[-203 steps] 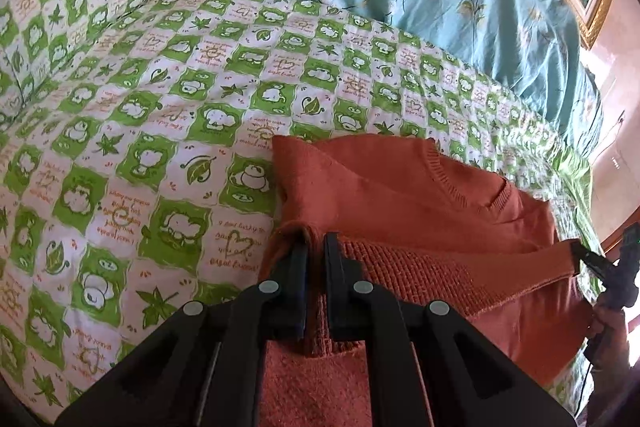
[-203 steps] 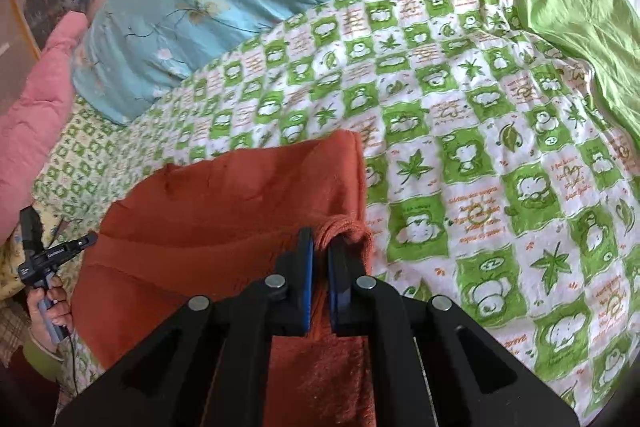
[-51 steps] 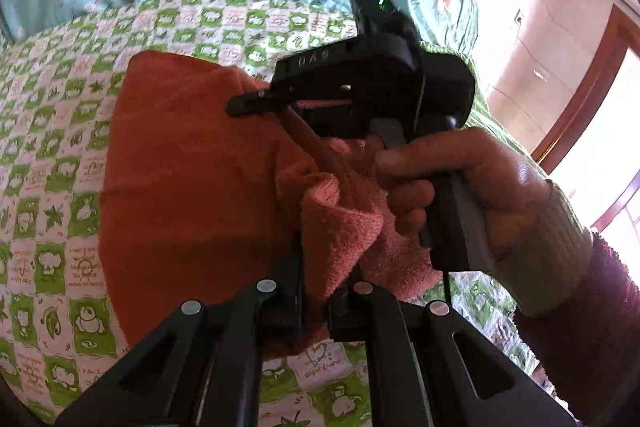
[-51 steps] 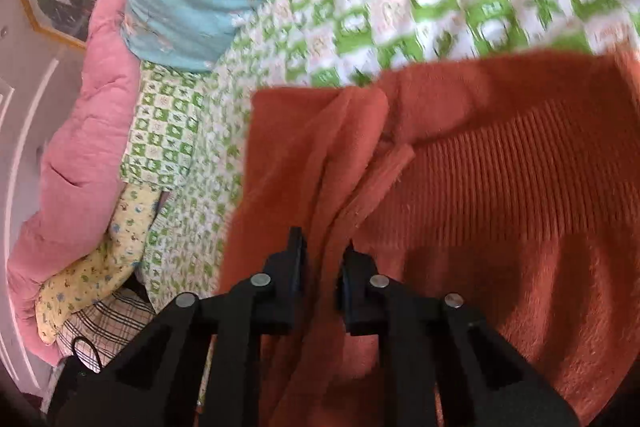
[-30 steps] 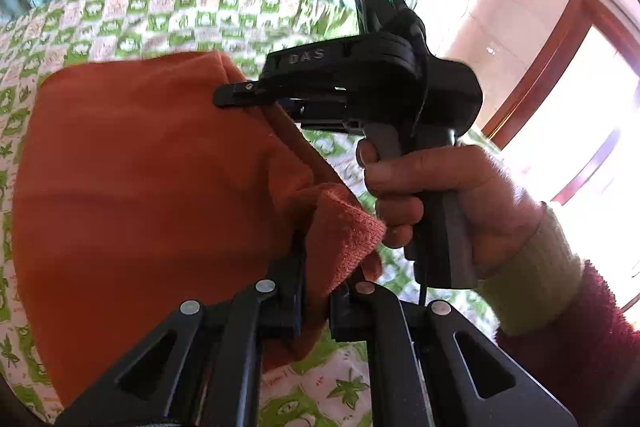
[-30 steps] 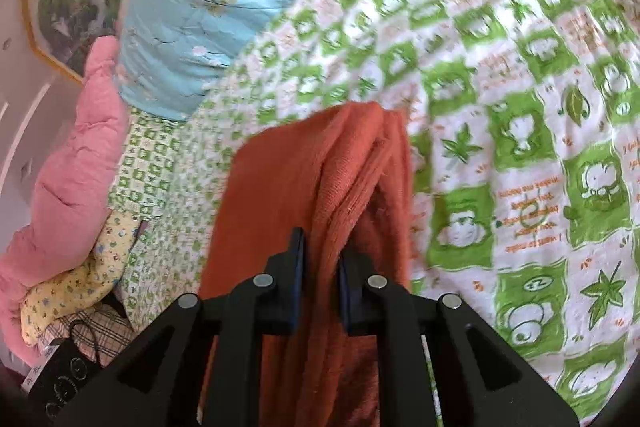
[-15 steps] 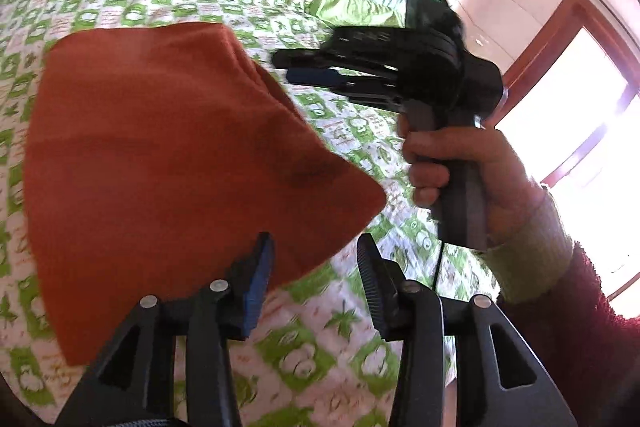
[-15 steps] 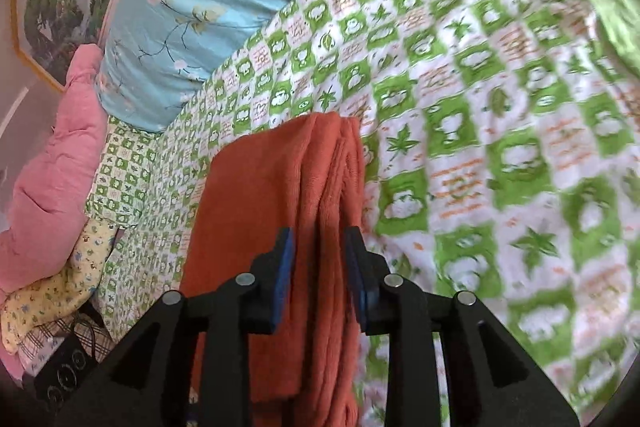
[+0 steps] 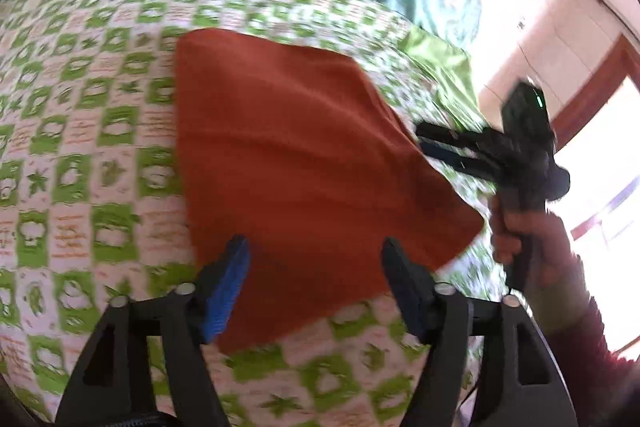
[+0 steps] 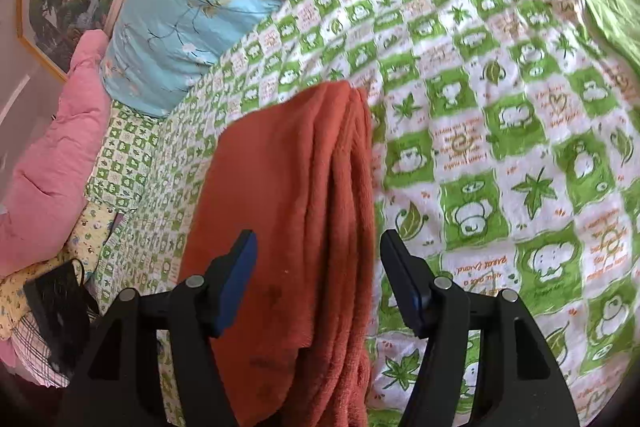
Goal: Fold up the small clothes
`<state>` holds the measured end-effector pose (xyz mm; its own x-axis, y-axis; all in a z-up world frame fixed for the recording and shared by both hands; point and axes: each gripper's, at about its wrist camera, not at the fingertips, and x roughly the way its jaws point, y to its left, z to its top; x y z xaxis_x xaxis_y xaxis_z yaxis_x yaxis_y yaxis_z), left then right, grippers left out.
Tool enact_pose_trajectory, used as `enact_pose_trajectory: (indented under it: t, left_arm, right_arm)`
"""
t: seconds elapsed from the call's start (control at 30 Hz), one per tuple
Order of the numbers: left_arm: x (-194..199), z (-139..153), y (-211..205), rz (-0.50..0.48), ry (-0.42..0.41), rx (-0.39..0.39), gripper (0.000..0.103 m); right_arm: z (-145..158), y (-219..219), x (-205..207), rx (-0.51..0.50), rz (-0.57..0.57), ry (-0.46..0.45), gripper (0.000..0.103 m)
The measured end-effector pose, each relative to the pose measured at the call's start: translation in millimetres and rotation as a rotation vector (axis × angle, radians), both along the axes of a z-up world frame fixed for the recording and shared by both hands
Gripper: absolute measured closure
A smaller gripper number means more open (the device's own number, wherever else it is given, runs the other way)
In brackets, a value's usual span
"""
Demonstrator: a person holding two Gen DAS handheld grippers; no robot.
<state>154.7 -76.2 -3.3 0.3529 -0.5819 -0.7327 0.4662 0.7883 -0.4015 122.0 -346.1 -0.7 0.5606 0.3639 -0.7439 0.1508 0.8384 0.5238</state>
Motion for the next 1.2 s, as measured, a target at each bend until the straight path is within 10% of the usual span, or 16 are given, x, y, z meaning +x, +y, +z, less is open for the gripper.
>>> enact_pose_trajectory:
  t: [0.47, 0.63, 1.2]
  left_arm:
    - [120.6, -53.1, -0.6, 0.050, 0.177, -0.054, 0.025]
    - [140.6, -59.8, -12.9, 0.037, 0.202, -0.104, 0.071]
    - [79.8, 19.6, 128.7, 0.190, 0.033, -0.070, 0.082]
  right_arm:
    - [-32.1, 4.7, 22.9, 0.077, 0.064, 0.076, 0.038]
    - [-40.8, 8.2, 28.3, 0.148, 0.077, 0.075, 0.071]
    - [-23.1, 138.4, 75.6, 0.318, 0.289, -0.048, 0.081]
